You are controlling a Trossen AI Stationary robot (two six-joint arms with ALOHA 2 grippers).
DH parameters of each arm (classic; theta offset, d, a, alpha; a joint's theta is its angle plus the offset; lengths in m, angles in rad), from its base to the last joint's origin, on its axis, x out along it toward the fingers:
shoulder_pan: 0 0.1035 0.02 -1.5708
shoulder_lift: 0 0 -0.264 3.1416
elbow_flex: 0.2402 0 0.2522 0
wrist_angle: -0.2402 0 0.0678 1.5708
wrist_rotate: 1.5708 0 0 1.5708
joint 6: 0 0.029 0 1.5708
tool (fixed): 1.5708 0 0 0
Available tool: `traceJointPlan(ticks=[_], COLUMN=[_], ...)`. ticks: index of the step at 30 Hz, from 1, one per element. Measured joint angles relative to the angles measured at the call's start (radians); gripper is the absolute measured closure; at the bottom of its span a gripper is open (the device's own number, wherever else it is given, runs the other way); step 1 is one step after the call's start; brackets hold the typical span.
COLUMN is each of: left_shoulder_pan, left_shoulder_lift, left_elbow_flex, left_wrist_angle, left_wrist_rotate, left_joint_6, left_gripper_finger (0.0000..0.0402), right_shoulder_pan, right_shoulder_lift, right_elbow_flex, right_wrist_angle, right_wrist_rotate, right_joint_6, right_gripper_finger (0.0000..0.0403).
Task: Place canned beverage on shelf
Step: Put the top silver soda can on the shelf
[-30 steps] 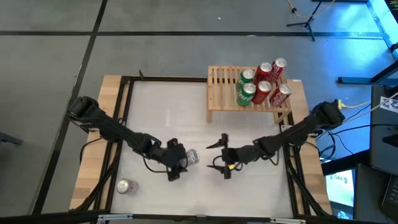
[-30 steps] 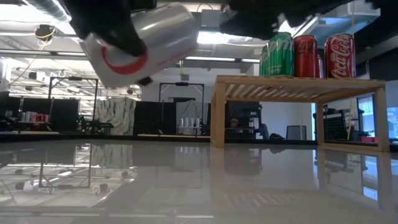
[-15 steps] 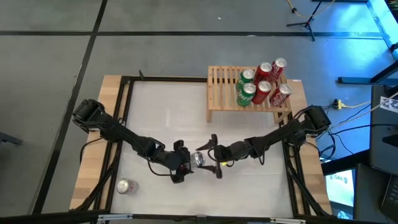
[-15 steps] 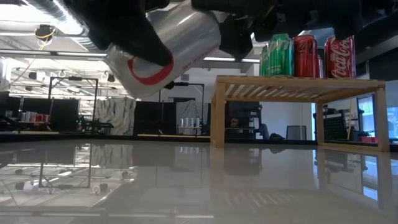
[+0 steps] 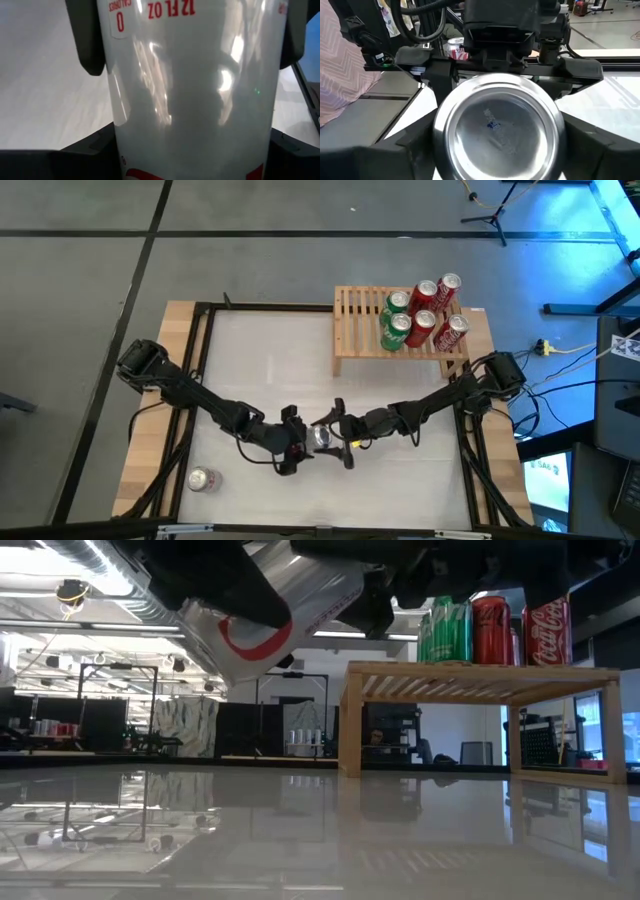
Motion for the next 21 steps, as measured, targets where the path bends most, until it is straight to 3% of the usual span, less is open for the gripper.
traceJointPlan(ticks=[2,9,13,17,21], left_shoulder_pan=[0.0,-0.005,-0.005,-0.019,-0.048], left_shoulder_lift=[0.0,-0.001,-0.033,-0.083,-0.109], left_elbow_flex=[0.0,0.001,0.002,0.002,0.002], left_wrist_angle=[0.001,0.006,-0.028,-0.075,-0.108], left_wrist_rotate=[0.001,0.001,-0.001,-0.008,-0.078], left_joint_6=[0.001,0.031,0.016,0.013,0.014], left_gripper_finger=[0.012,0.0087,0.0069,0.0068,0.007], right_shoulder_pan=[0.0,0.001,0.015,0.063,0.139], right_shoulder_lift=[0.0,-0.027,-0.115,-0.213,-0.305], right_elbow_flex=[0.0,0.0,-0.001,-0.002,-0.002], right_wrist_angle=[0.001,-0.042,-0.211,-0.394,-0.582], right_wrist_rotate=[-0.006,-0.007,-0.008,0.096,0.256], right_joint_6=[0.001,-0.033,-0.05,-0.06,-0.056], right_gripper_finger=[0.0112,0.0113,0.0113,0.0113,0.0113])
